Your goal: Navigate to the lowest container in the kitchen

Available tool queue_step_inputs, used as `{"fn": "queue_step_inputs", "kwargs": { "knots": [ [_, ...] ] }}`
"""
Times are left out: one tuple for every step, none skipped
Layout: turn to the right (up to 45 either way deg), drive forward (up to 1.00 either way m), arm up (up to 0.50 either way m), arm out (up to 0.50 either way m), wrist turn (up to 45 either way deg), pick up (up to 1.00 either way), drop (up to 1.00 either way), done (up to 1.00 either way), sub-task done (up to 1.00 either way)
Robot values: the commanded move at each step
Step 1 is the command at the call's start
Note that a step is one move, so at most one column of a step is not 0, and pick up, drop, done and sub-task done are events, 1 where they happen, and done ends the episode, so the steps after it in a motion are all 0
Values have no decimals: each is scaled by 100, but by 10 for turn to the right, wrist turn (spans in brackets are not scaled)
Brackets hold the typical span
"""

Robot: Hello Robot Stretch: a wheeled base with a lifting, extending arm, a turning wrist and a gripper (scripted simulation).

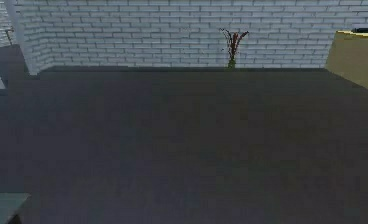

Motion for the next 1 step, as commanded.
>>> {"fn": "queue_step_inputs", "kwargs": {
  "knots": [
    [0, 55, 0, 0, 0, 0, 0, 0, 0]
  ]
}}
